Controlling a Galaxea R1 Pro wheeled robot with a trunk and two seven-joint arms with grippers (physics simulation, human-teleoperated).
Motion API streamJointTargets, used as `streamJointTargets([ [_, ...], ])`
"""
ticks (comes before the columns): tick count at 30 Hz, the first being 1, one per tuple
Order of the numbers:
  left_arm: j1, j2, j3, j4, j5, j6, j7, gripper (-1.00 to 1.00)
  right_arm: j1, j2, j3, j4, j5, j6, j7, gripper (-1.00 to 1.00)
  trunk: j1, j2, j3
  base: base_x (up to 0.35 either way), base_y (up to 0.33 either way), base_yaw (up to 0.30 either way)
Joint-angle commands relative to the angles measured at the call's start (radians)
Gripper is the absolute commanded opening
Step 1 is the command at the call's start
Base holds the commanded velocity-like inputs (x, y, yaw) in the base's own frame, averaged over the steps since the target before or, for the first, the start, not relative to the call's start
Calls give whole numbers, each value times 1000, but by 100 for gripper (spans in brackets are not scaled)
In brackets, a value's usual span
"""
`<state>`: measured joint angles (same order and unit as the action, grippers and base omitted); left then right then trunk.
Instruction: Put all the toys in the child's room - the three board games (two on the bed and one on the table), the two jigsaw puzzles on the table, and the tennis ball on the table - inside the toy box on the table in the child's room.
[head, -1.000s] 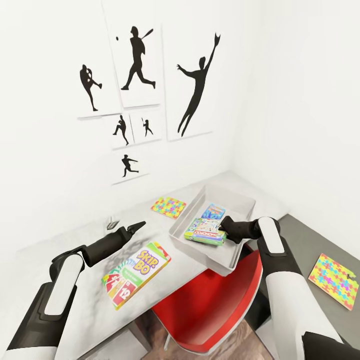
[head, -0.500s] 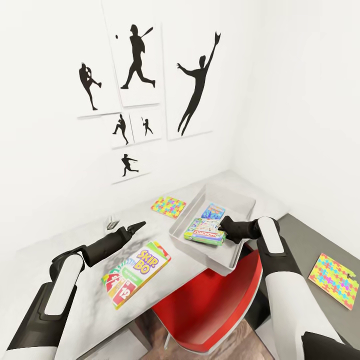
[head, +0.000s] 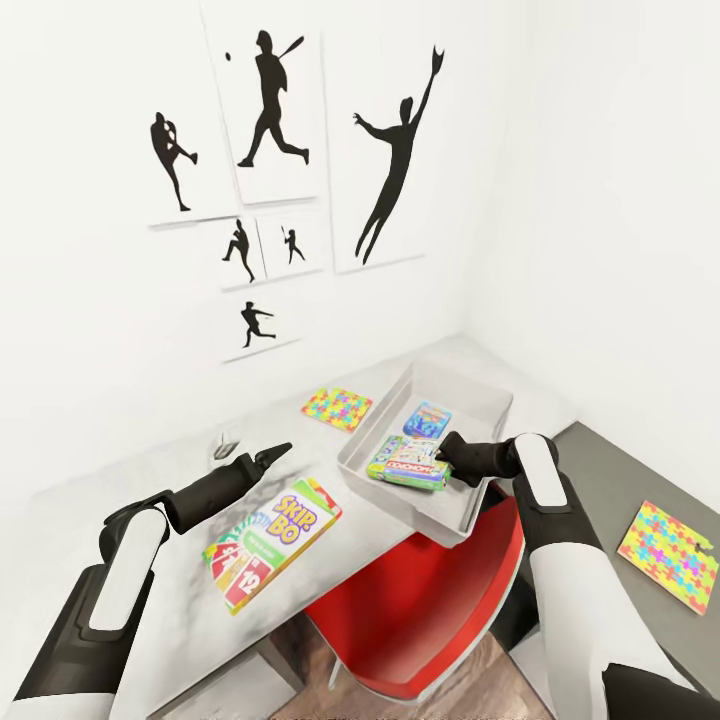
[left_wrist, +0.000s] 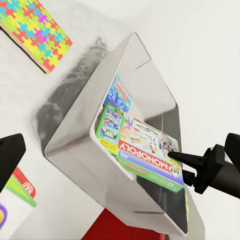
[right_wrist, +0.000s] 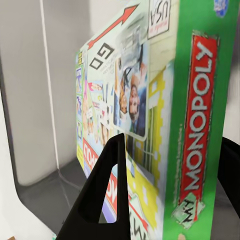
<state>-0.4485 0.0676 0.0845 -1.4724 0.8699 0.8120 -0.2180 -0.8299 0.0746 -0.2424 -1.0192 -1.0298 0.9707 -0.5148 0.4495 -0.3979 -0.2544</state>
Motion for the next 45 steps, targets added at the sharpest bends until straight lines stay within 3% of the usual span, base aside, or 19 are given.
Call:
streamJointTargets([
  [1, -1, 0, 2, 0, -2, 6, -4, 100, -1, 1, -3, -1, -12, 2, -10, -100, 1, -2, -4, 0, 0, 0],
  [36, -1, 0, 1, -1, -2, 6, -4, 100, 0, -1, -5, -1, -11, 2, -11, -100, 1, -2, -12, 0, 0, 0],
  [37, -1, 0, 1, -1, -2, 6, -4, 100, 0, -1, -5, -1, -12, 2, -11, 100, 1, -2, -12, 0, 0, 0],
  [45, -1, 0, 1, -1, -2, 6, -4, 100, -1, 0, -5, -1, -11, 2, -11, 100, 1, -2, -12, 0, 0, 0],
])
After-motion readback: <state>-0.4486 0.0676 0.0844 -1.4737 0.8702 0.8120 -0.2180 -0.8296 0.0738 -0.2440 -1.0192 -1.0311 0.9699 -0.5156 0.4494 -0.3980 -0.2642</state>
